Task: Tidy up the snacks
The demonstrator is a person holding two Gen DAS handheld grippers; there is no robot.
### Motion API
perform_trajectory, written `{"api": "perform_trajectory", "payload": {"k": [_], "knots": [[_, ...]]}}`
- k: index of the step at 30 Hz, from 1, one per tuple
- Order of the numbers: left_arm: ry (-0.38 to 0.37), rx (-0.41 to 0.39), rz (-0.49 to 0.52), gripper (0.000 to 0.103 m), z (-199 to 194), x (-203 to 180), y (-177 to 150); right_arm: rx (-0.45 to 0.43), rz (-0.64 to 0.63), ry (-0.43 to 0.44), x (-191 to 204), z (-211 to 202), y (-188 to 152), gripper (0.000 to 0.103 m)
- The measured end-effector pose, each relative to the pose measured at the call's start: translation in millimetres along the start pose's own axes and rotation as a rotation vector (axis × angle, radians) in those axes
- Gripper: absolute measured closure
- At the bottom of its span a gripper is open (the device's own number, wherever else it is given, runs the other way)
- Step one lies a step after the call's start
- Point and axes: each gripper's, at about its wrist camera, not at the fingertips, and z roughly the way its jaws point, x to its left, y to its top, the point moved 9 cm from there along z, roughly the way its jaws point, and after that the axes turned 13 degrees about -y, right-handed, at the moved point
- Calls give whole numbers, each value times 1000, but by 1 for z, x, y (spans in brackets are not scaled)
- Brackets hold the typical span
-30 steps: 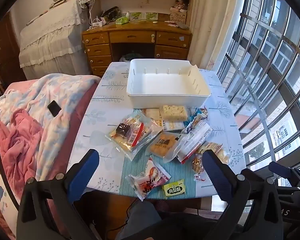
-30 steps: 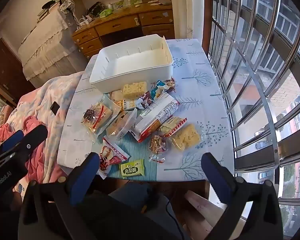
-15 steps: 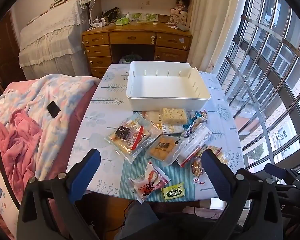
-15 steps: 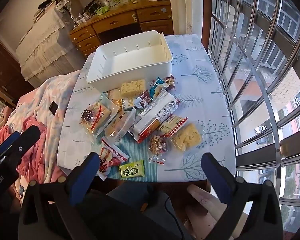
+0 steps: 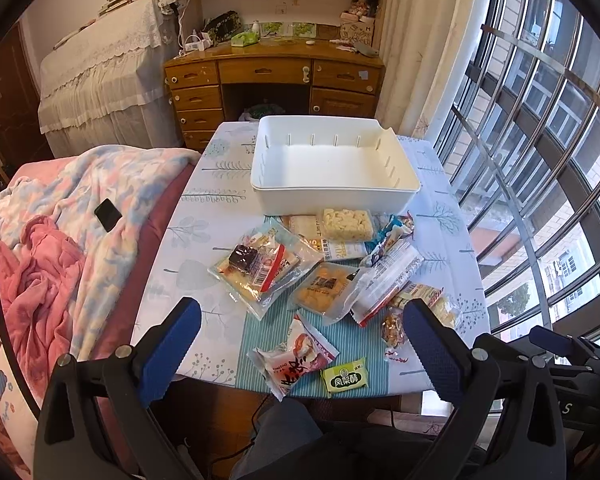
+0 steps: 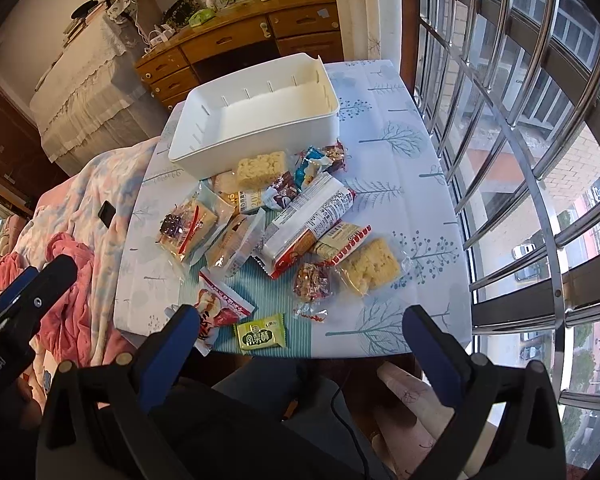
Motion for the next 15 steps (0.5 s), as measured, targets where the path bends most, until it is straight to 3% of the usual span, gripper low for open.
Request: {"api": "perform_trajectory", "payload": {"k": [15], "knots": [[20,56,10,2,0,-8,-12,63,60,29,-13,9,-11,1]]}}
